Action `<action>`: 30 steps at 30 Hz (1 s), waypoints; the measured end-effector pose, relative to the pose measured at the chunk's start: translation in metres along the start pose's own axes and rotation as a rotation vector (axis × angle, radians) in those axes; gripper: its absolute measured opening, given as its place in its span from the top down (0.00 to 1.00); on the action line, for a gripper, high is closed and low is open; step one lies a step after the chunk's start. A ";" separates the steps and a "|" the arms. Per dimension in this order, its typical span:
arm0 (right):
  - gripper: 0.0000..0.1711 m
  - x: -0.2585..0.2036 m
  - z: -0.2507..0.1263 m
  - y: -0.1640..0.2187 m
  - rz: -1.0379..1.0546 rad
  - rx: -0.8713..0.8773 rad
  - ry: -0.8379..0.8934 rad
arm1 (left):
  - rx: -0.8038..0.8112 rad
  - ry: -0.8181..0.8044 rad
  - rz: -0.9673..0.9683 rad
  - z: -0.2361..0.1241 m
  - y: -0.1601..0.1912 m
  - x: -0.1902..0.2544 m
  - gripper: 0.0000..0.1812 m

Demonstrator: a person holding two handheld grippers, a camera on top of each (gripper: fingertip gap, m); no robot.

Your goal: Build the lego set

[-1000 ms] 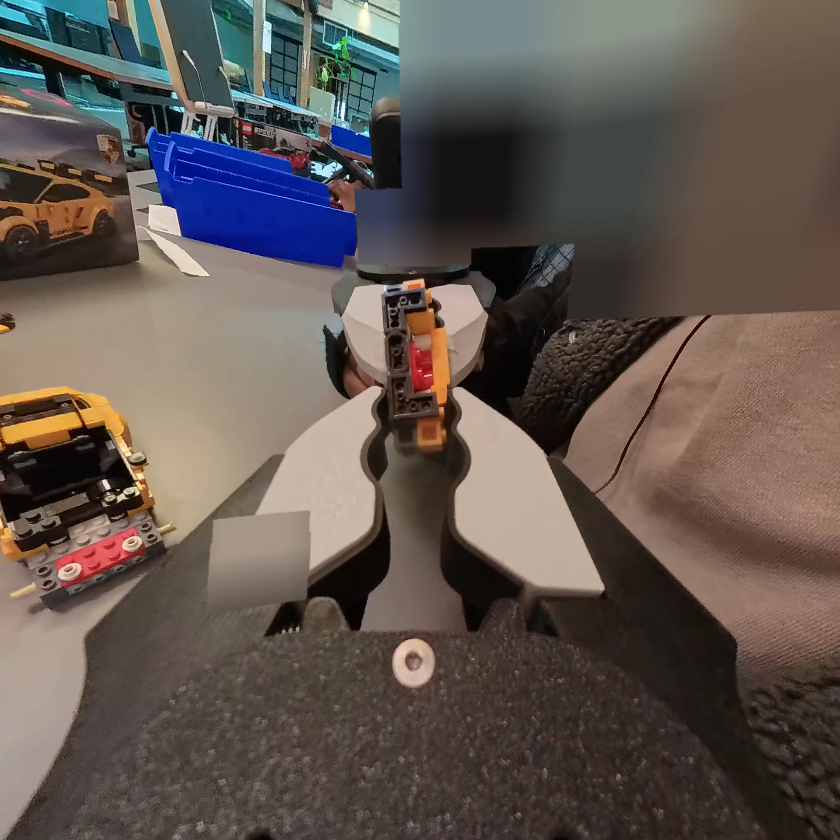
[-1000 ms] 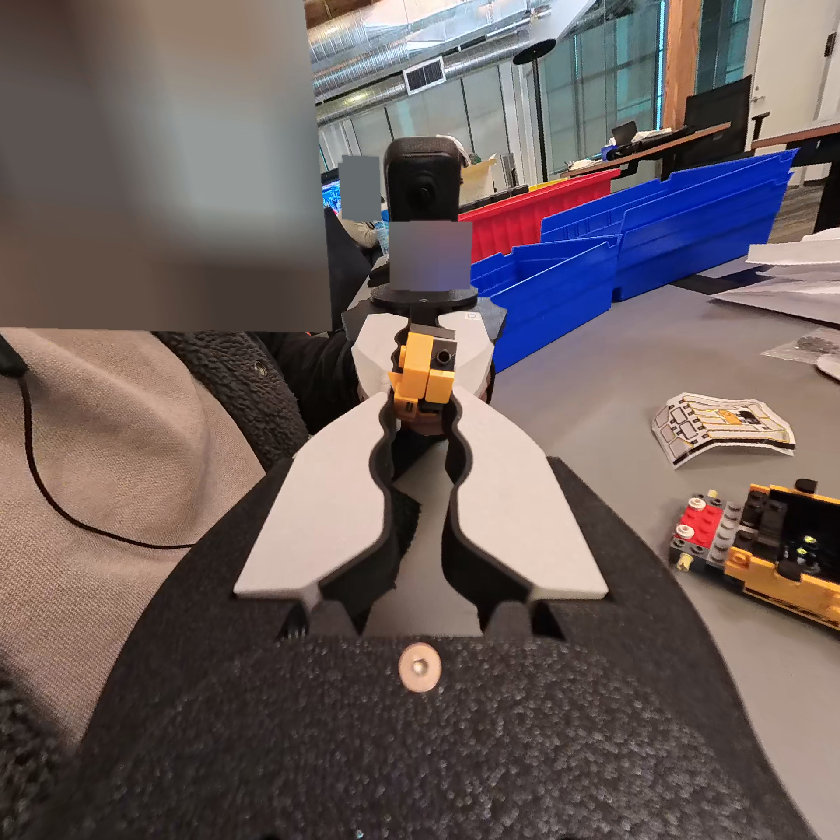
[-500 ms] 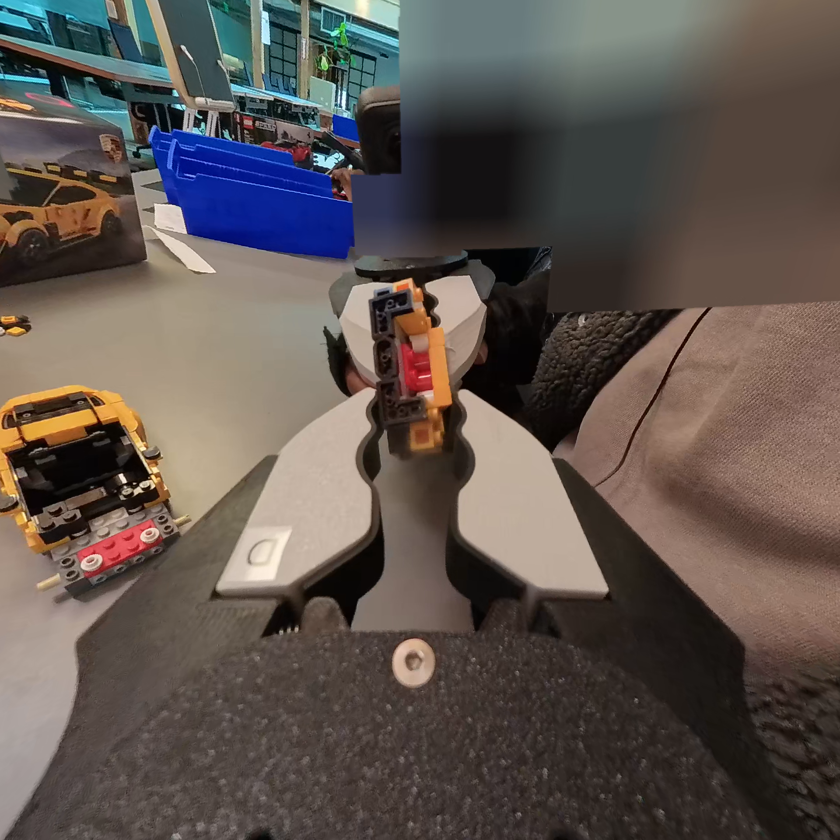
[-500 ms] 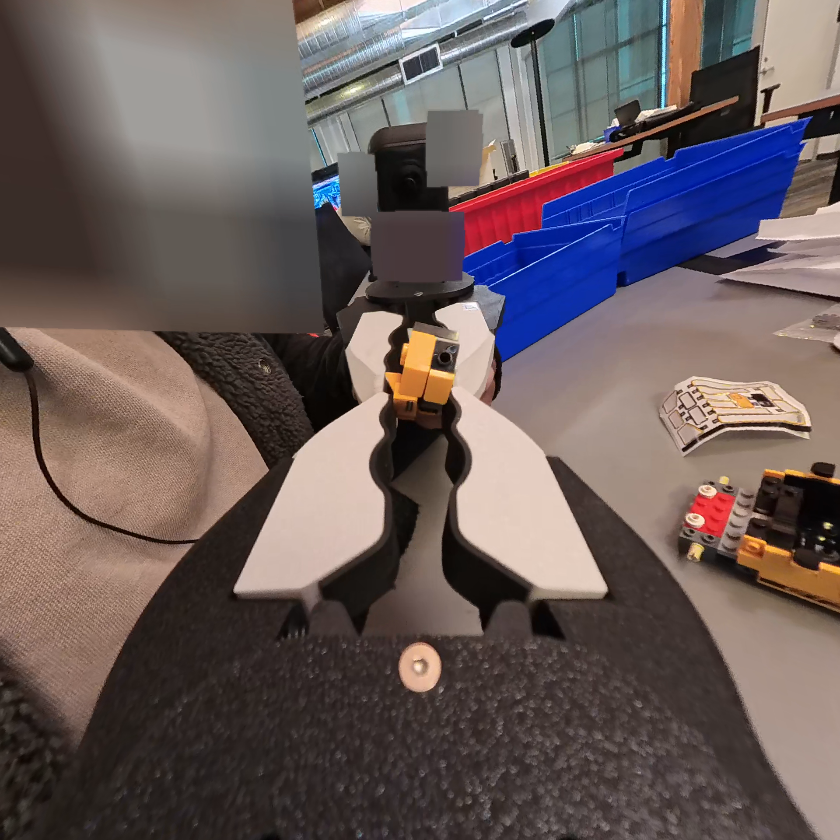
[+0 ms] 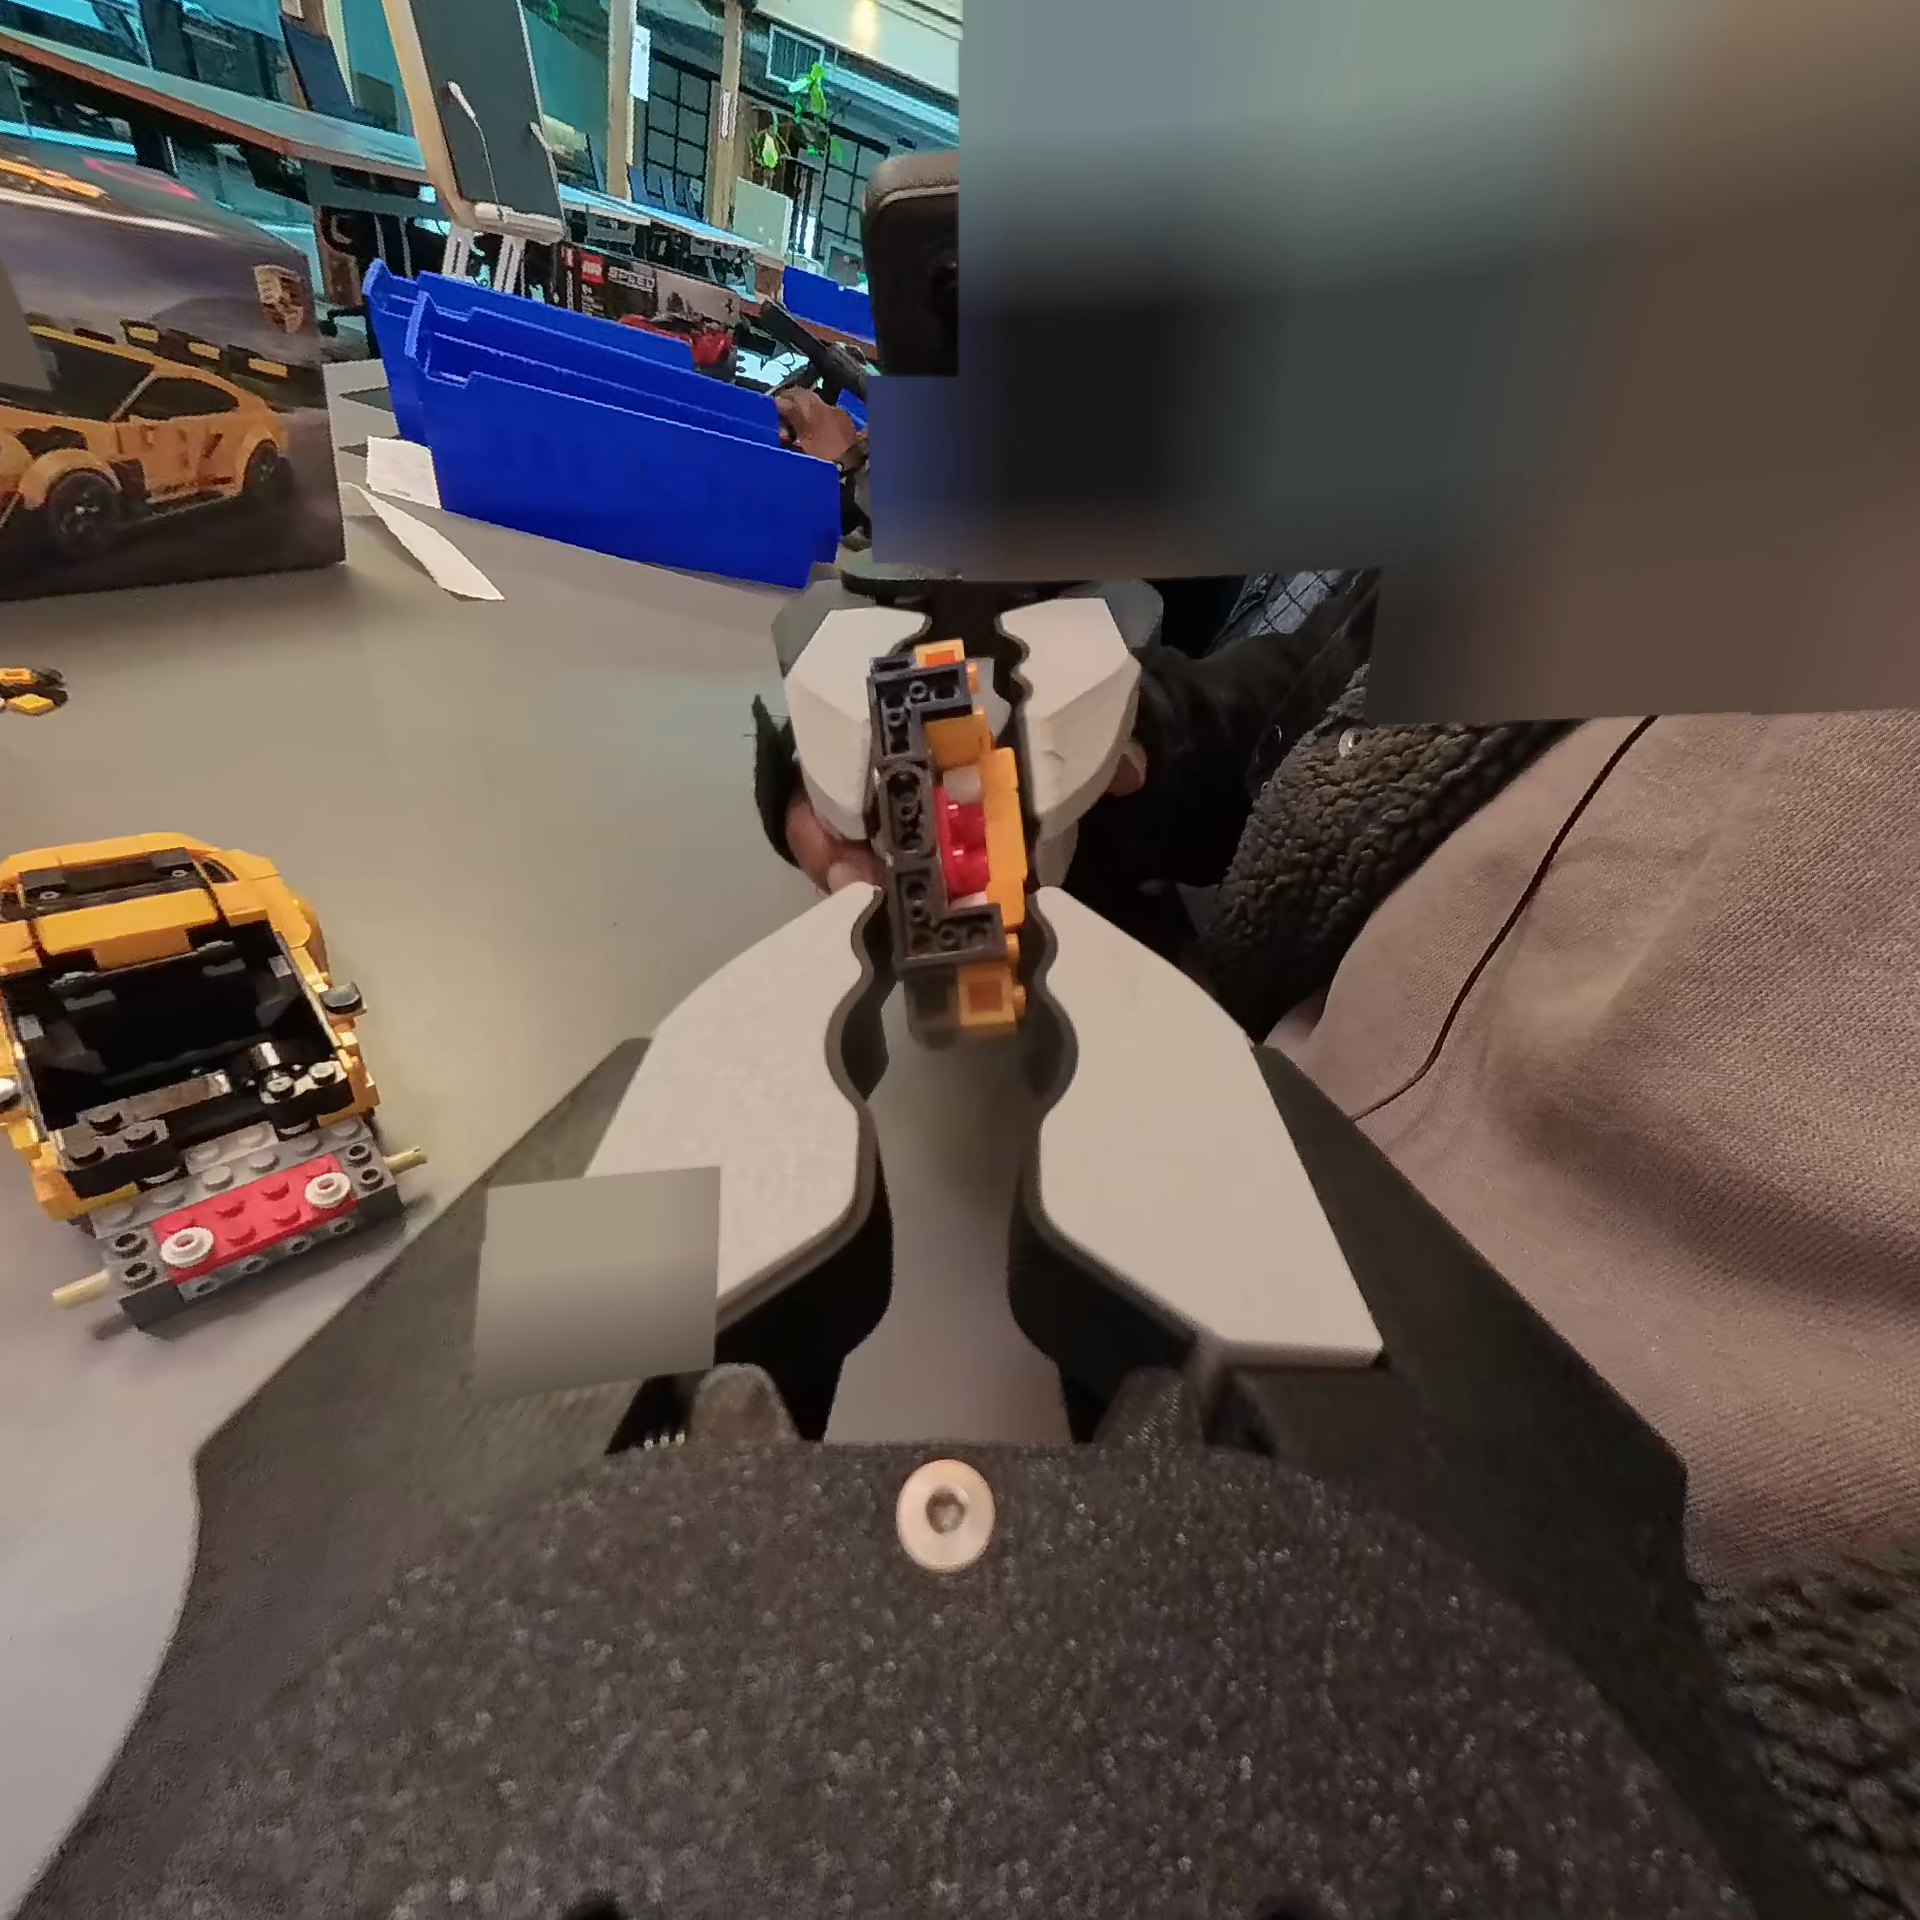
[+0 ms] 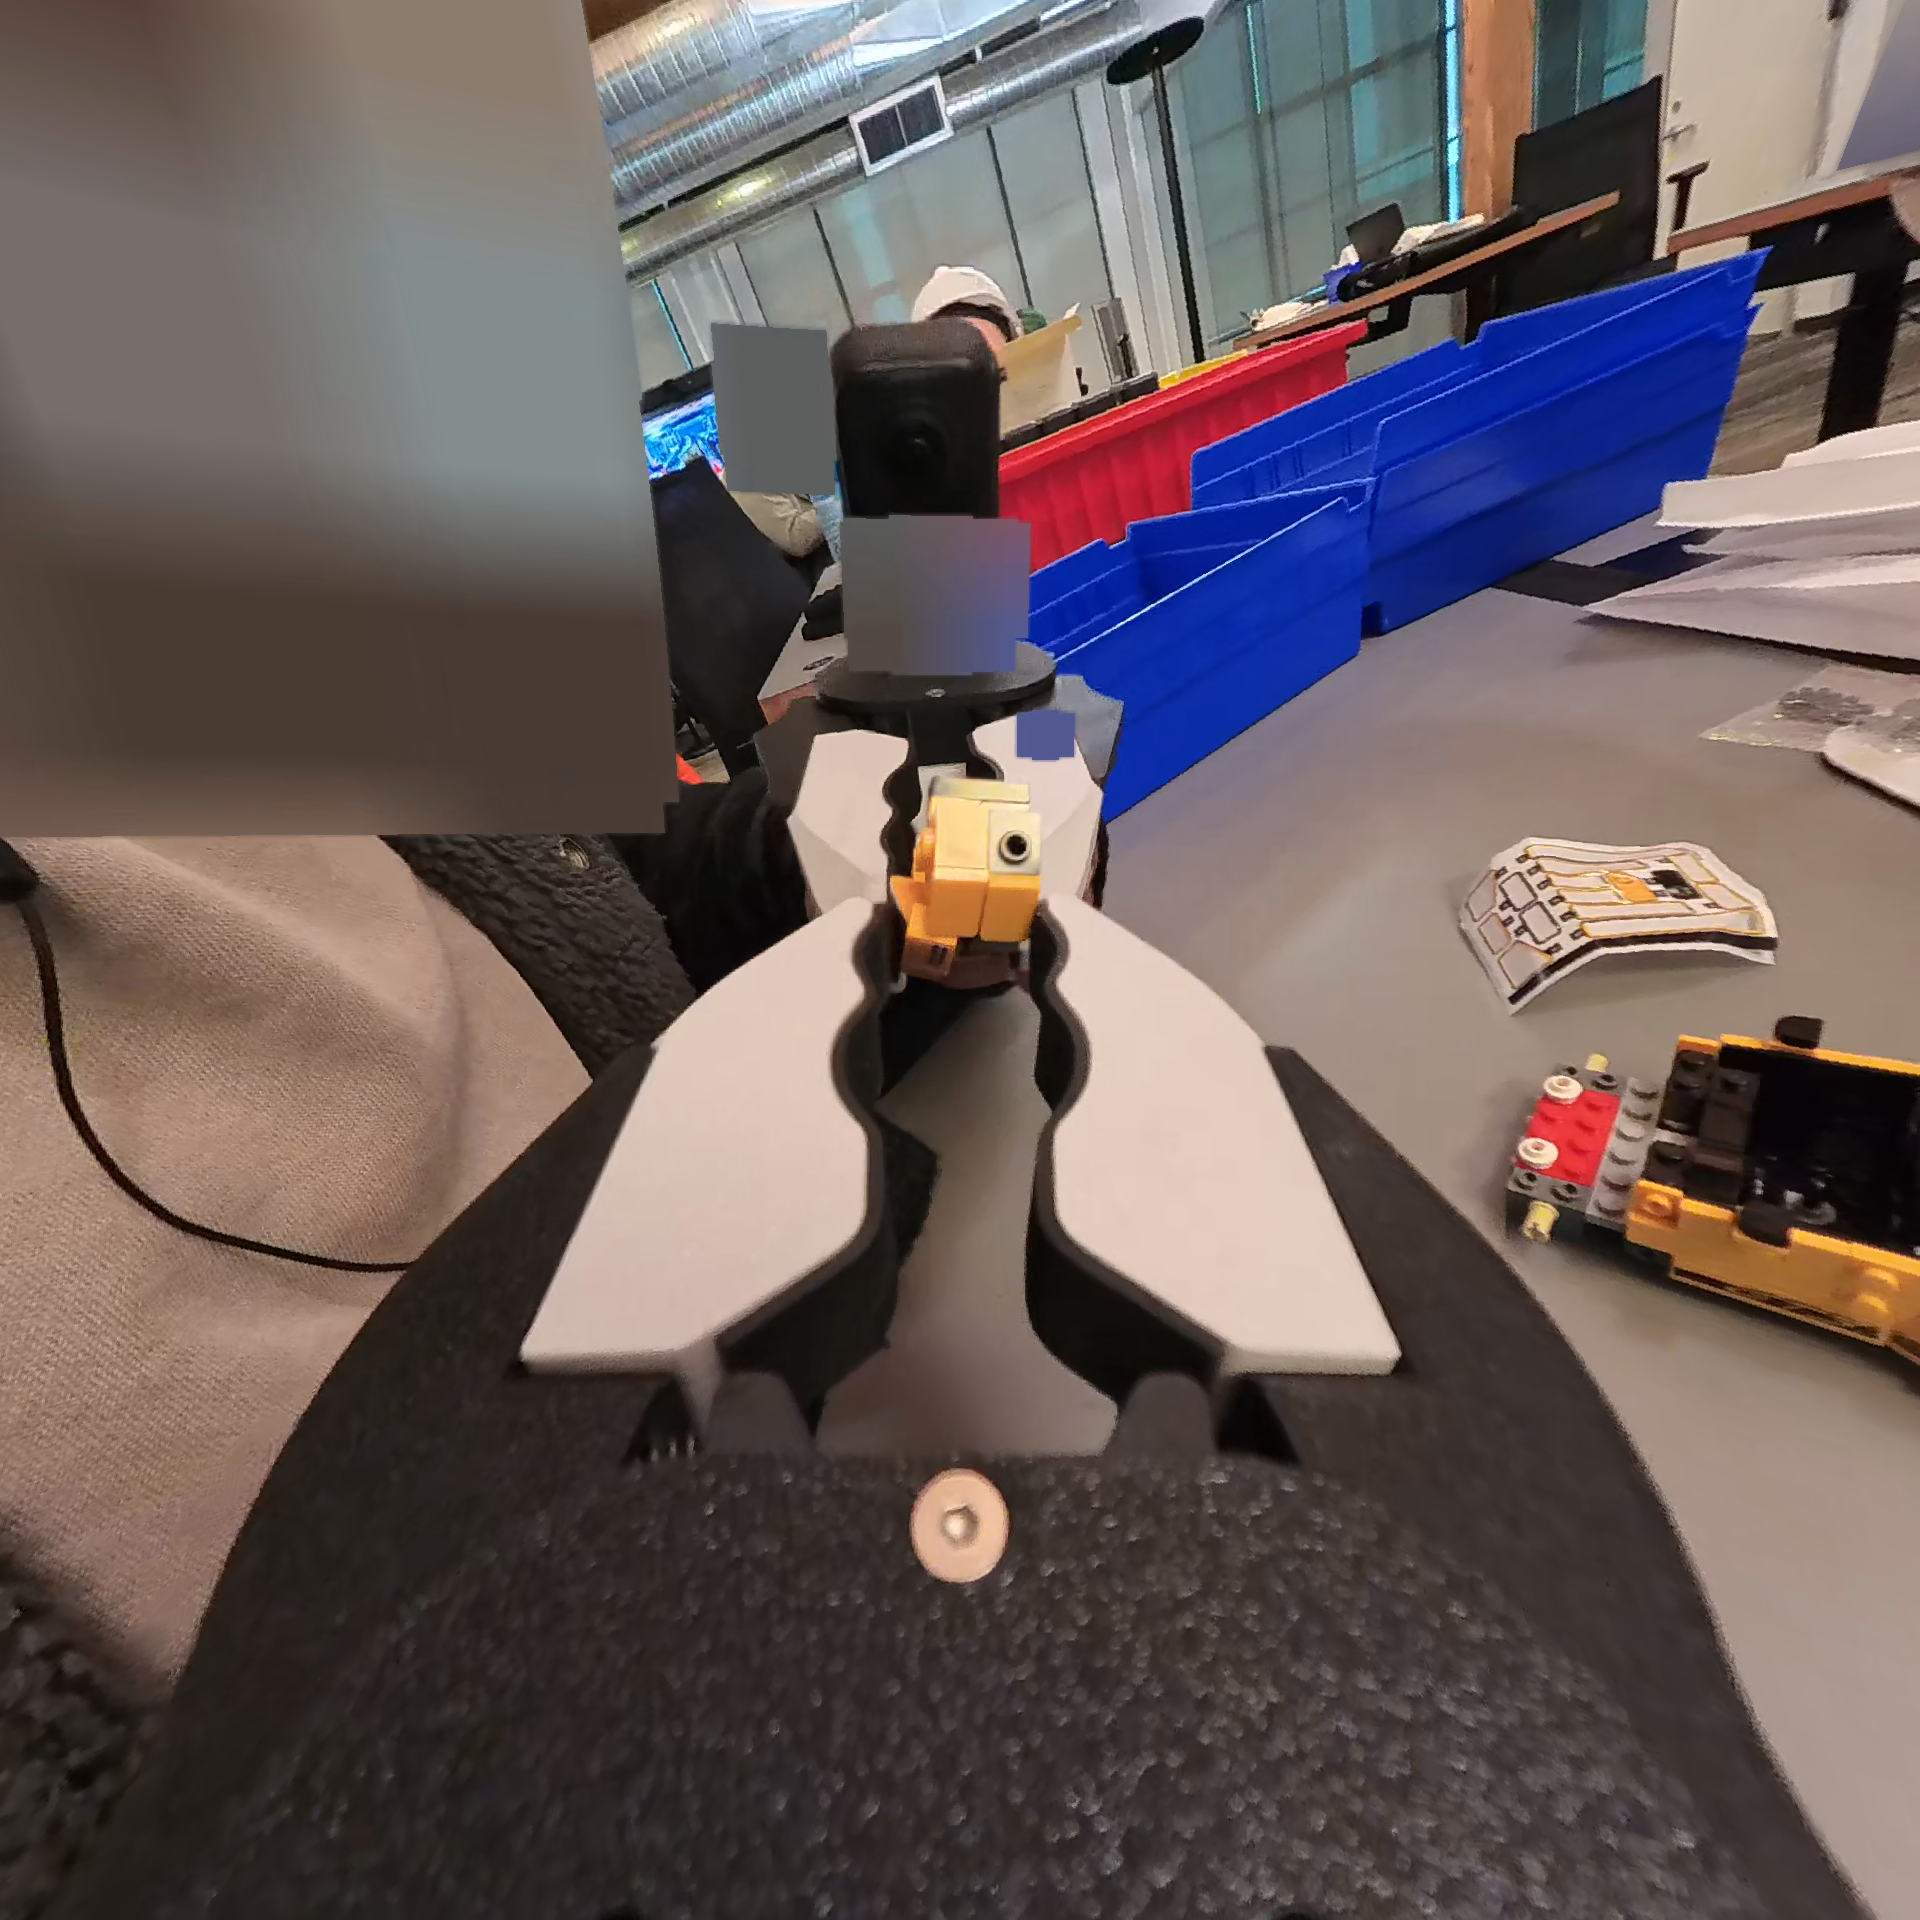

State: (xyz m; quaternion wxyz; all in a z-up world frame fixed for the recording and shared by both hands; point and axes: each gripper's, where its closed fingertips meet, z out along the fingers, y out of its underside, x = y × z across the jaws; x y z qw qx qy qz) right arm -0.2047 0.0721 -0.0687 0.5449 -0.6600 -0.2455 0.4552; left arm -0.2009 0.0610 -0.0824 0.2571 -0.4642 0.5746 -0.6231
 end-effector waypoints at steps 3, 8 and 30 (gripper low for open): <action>0.87 -0.001 0.001 -0.002 -0.005 0.016 -0.012 | 0.010 0.013 -0.014 0.000 -0.001 0.001 0.87; 0.88 -0.002 0.001 -0.004 -0.009 0.051 -0.027 | 0.021 0.013 -0.023 0.000 -0.003 0.002 0.87; 0.84 0.001 0.003 -0.006 0.012 0.062 -0.005 | 0.045 0.000 -0.032 -0.001 -0.002 -0.005 0.87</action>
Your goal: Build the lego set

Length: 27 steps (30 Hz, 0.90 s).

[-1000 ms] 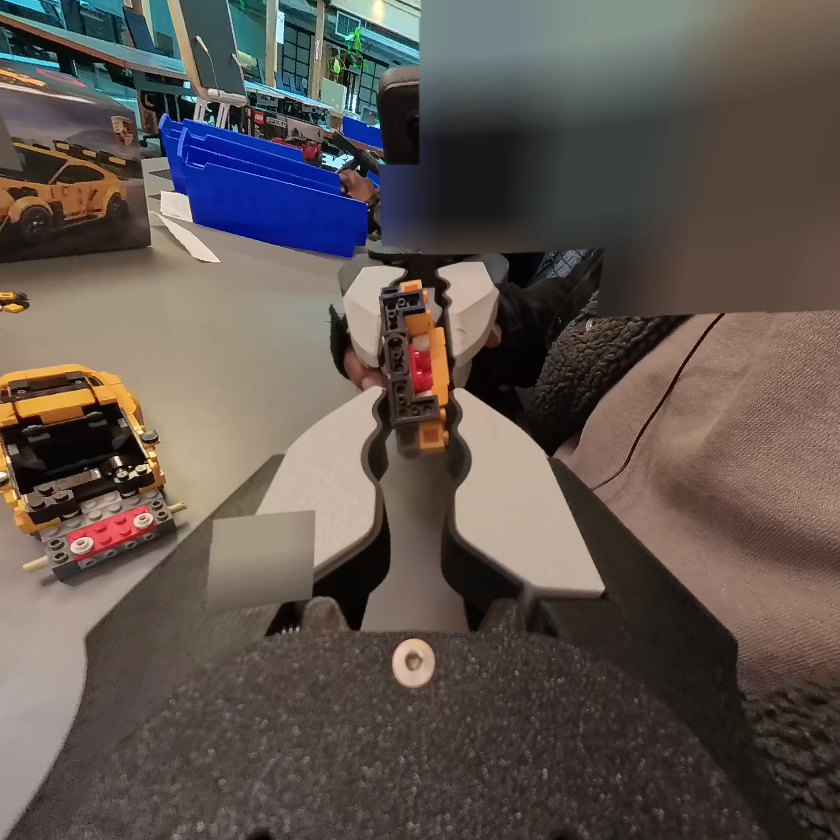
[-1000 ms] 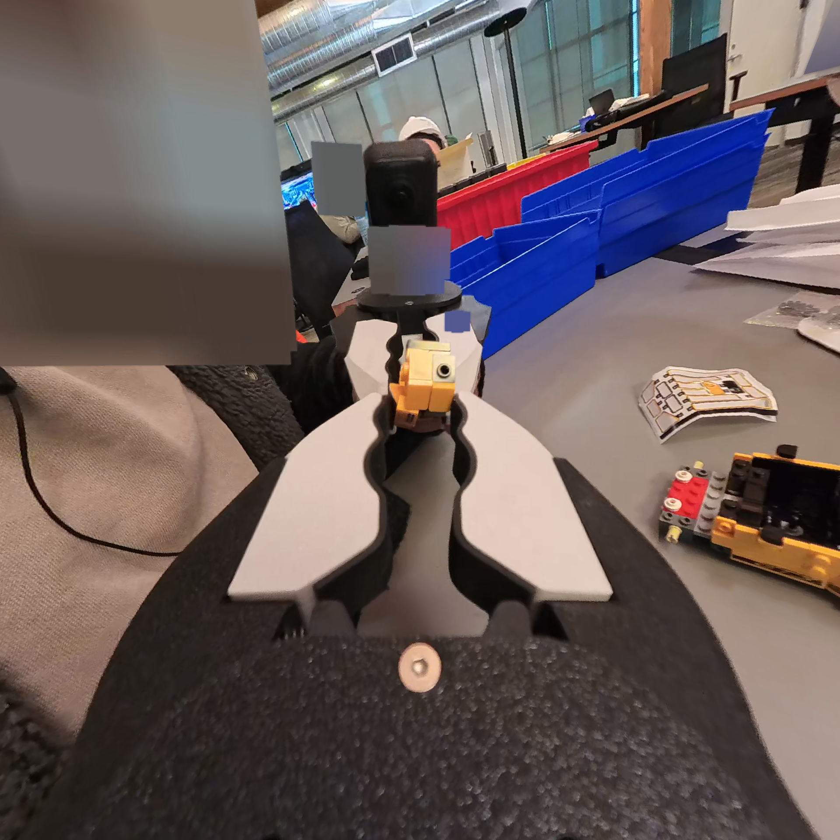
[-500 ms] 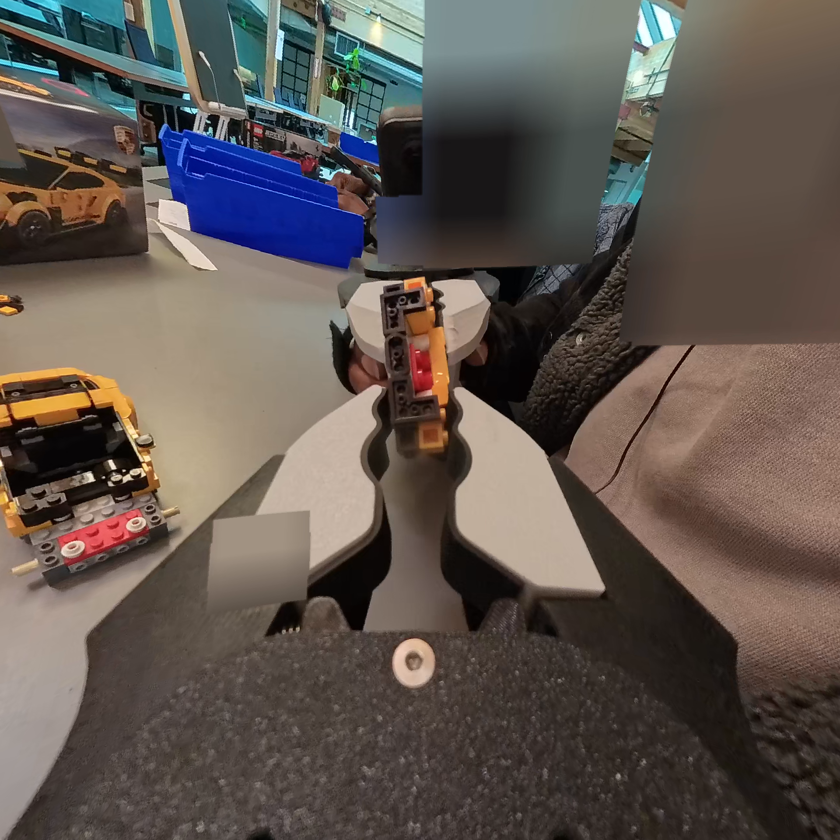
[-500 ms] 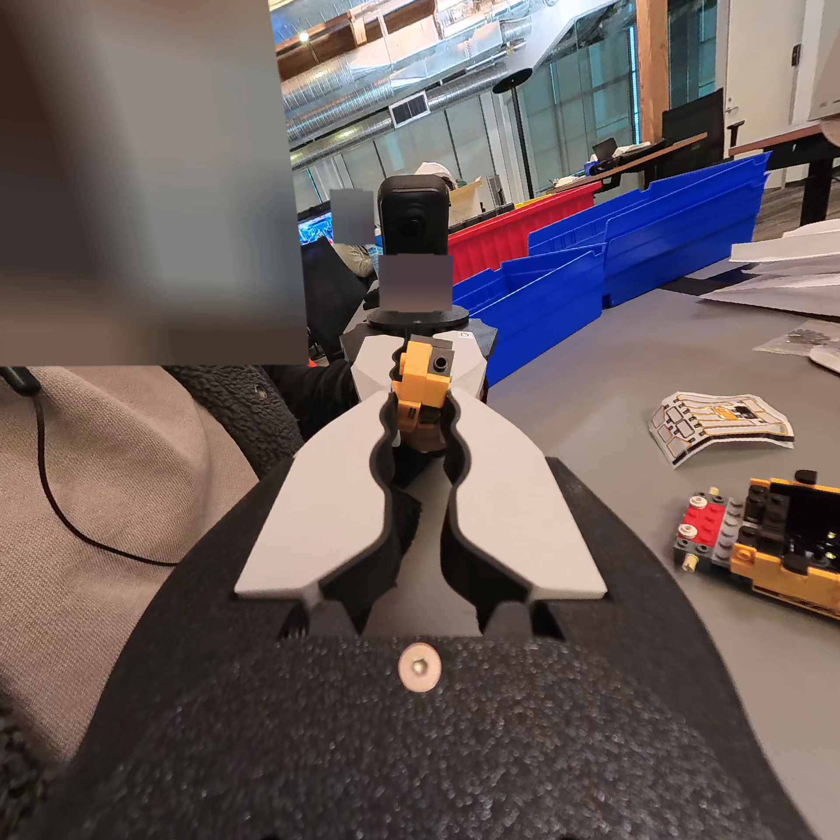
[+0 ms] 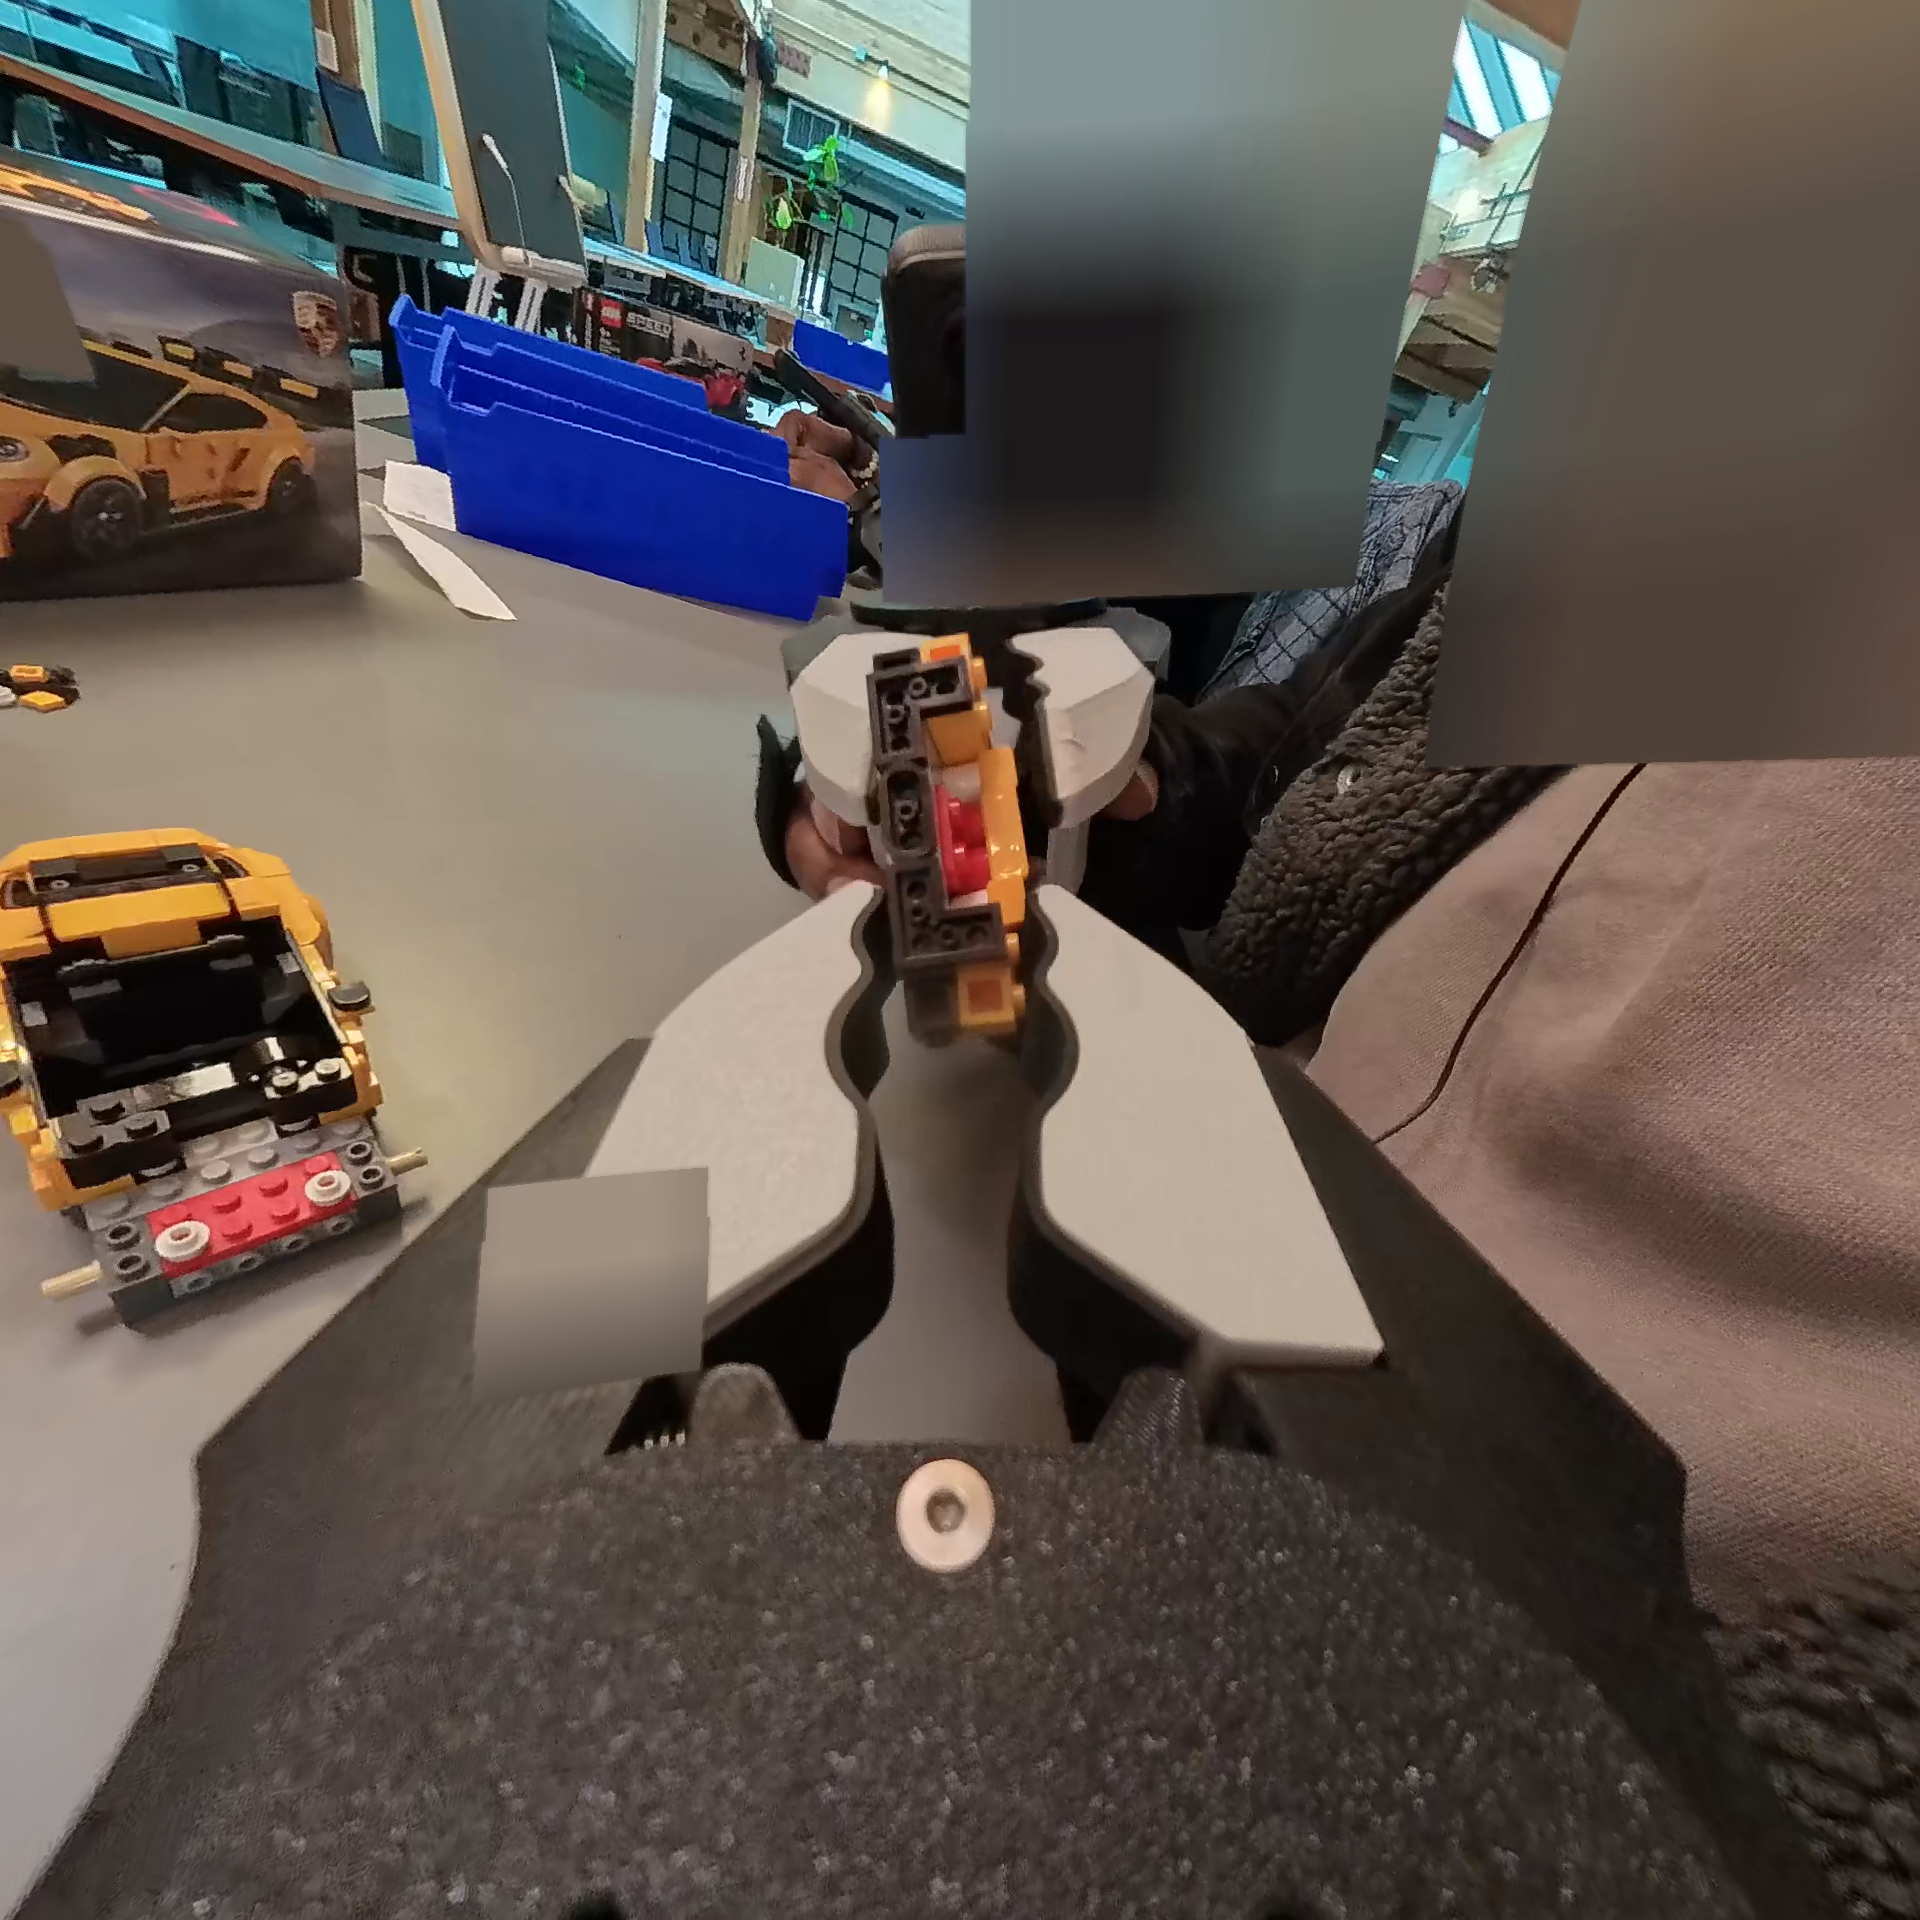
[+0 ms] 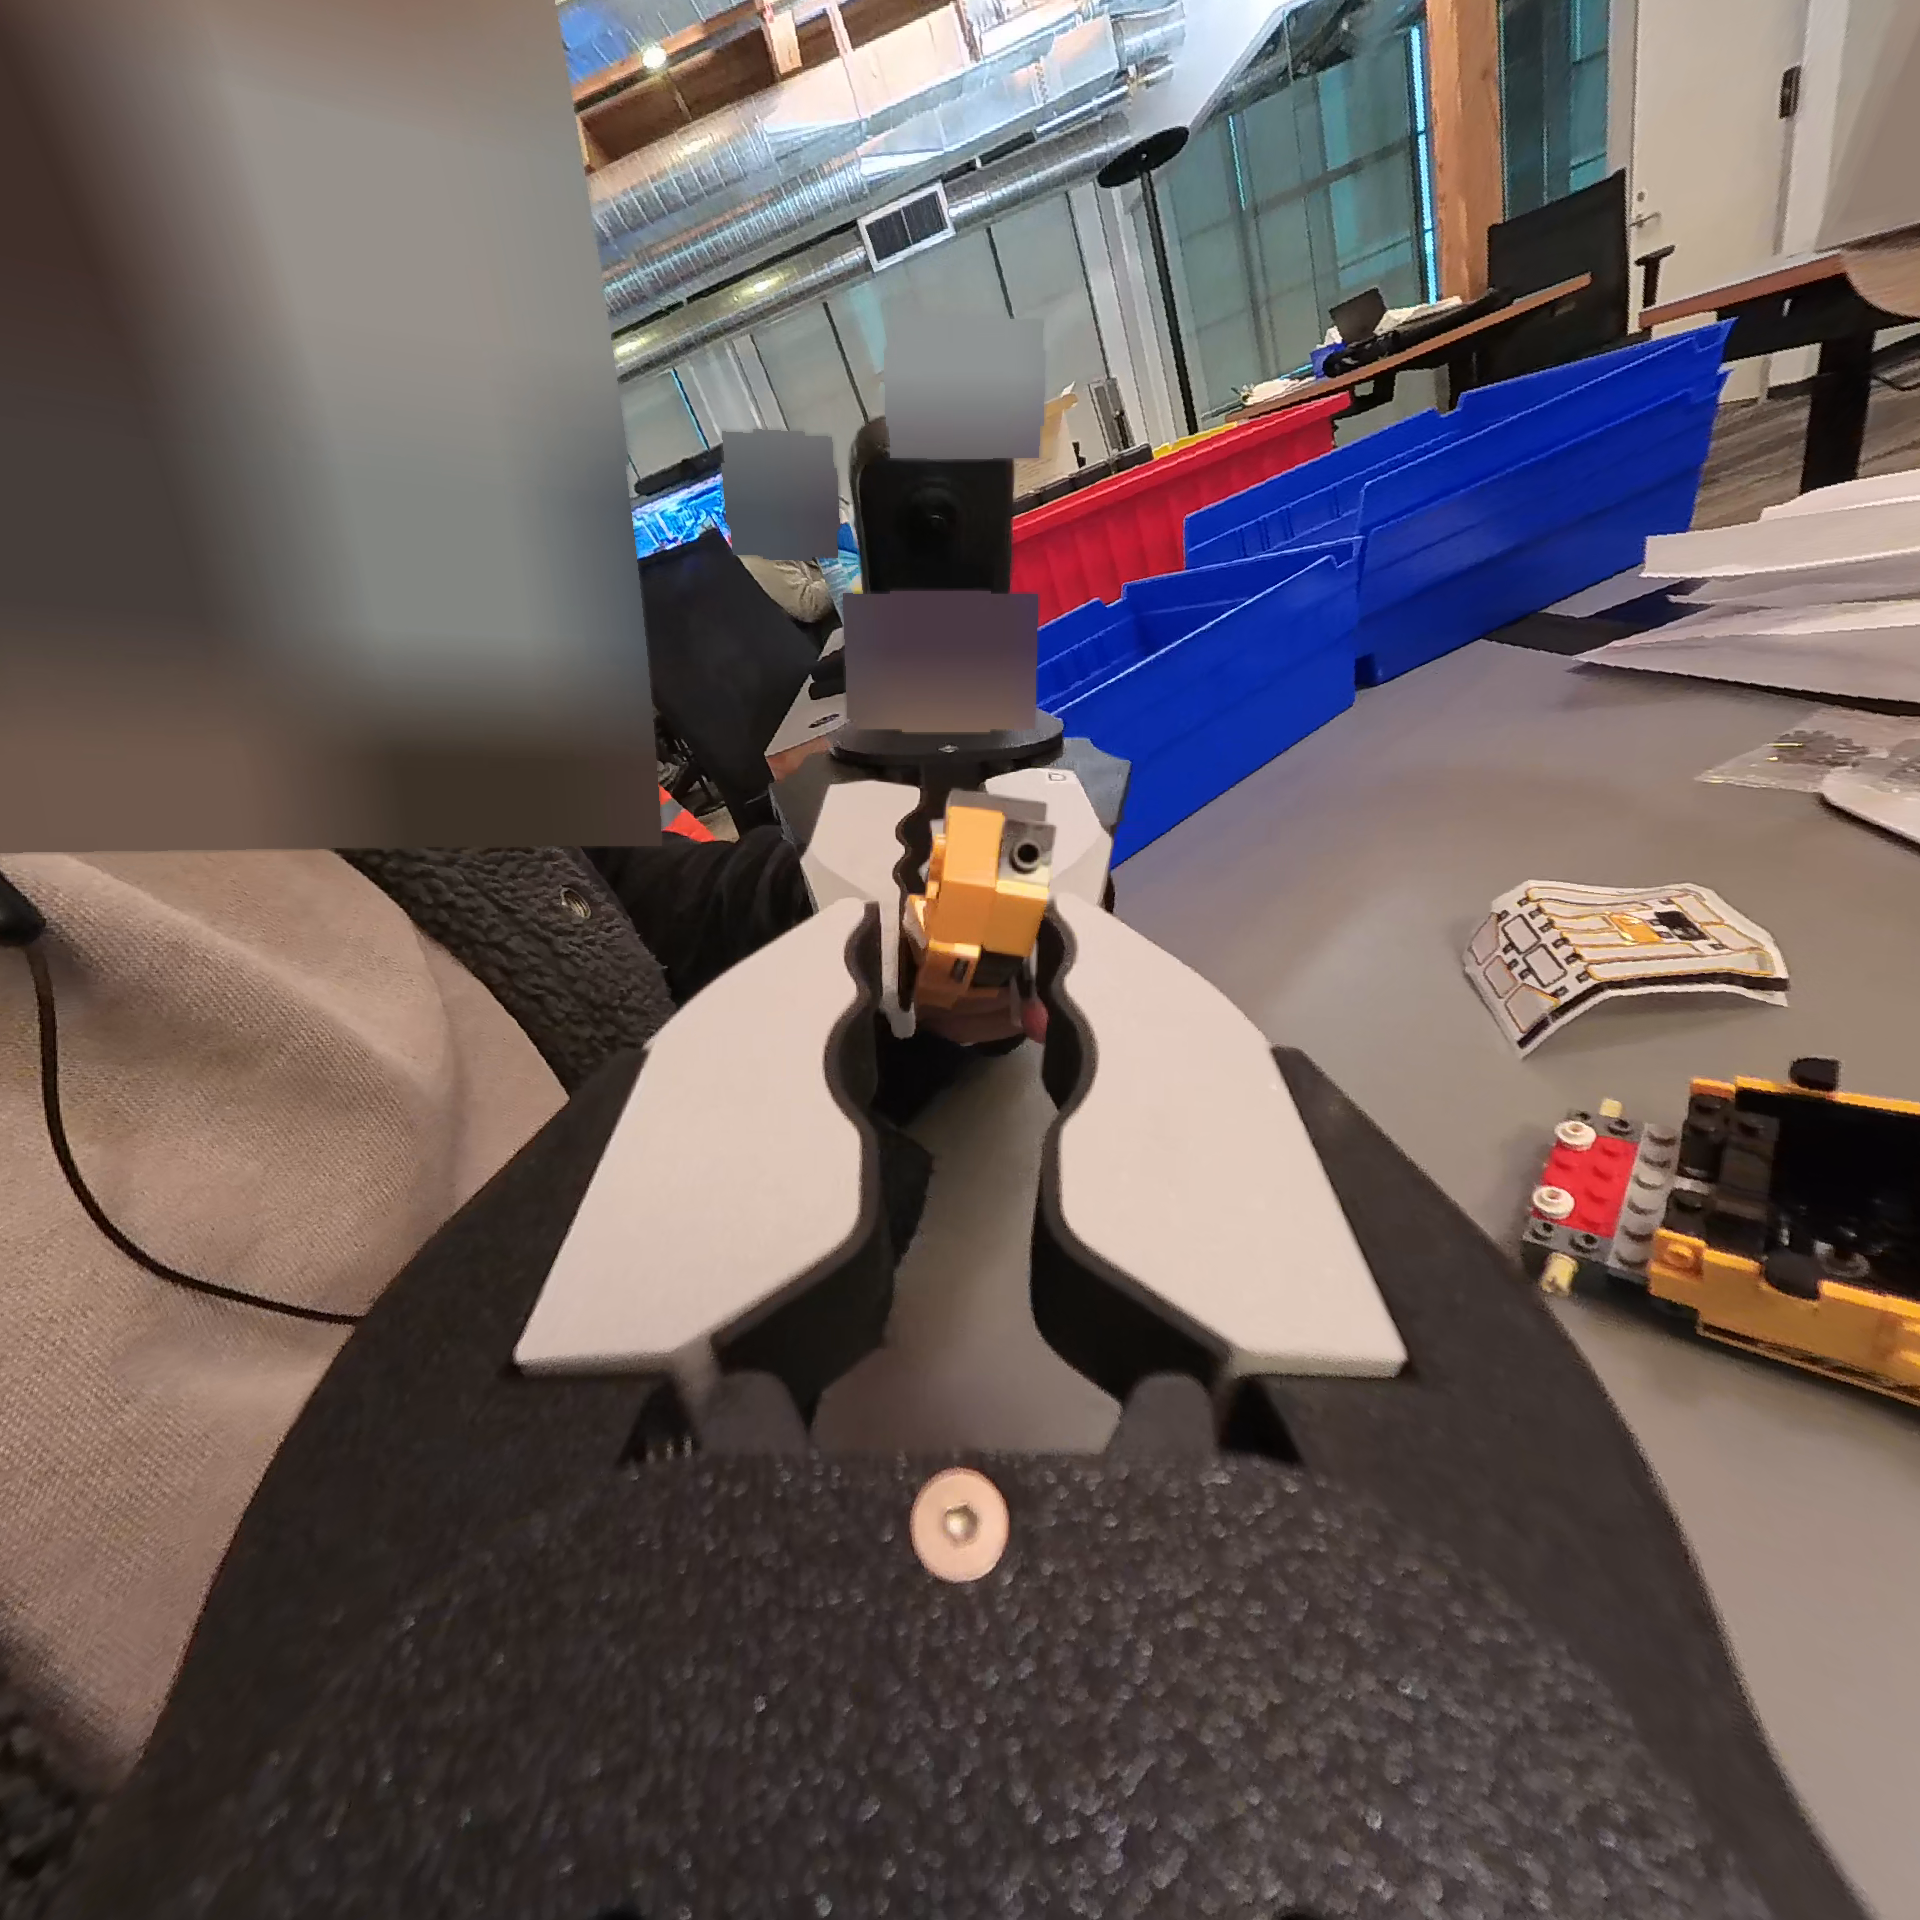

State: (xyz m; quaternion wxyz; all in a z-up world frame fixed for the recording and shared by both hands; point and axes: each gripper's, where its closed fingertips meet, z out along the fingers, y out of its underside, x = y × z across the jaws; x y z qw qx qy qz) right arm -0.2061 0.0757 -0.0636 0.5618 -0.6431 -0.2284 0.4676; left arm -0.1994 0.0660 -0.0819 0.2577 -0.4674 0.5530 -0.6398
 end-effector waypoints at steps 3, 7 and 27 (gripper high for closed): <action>0.87 0.001 0.000 0.000 -0.010 0.006 0.006 | -0.001 0.001 0.000 0.001 0.000 0.001 0.87; 0.87 0.003 0.000 0.001 0.004 0.009 0.012 | -0.003 -0.004 -0.016 0.001 0.002 -0.001 0.87; 0.87 0.003 0.000 0.004 0.018 0.031 -0.005 | 0.001 -0.002 -0.014 0.002 0.004 -0.002 0.87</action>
